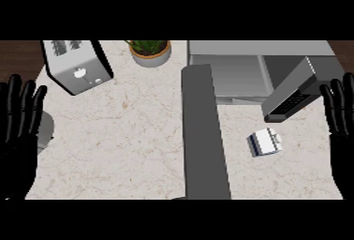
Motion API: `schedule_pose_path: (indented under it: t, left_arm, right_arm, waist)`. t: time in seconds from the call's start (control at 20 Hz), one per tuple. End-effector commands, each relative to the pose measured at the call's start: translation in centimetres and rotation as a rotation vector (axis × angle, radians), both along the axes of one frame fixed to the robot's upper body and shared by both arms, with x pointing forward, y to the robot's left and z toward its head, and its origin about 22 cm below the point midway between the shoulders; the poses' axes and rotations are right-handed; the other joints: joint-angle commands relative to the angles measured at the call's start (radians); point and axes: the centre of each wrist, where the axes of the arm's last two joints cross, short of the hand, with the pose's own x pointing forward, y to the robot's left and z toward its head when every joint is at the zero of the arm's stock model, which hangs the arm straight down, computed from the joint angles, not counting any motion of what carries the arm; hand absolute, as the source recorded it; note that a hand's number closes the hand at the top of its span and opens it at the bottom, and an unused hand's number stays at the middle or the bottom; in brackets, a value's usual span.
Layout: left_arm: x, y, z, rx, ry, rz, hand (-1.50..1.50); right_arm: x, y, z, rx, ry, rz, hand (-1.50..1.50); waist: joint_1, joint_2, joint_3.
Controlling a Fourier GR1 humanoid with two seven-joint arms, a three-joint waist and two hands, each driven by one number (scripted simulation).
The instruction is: Pick up the milk, place it into the microwave and close the microwave
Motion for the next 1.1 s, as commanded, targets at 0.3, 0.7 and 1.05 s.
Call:
schedule_pose_path:
  t: [0.3, 0.7, 1.05]
  left_arm:
    - [3.1, 2.2, -3.2, -0.113, 0.166, -0.009, -1.50]
    - [-1.8, 2.4, -4.5, -0.125, 0.209, -0.023, -1.50]
    - [-3.9, 3.2, -4.9, -0.120, 0.181, -0.032, -1.50]
  right_arm:
    - [1.0, 5.2, -2.4, 0.177, 0.109, 0.026, -1.50]
    - [-1.1, 8.9, -4.0, 0.185, 0.116, 0.028, -1.50]
    - [-0.4, 8.8, -7.2, 0.143, 0.106, -0.102, -1.50]
  waist:
    - [-0.005, 0.004, 0.002]
    - [-0.001, -0.003, 0.002]
    - [0.000, -0.002, 0.002]
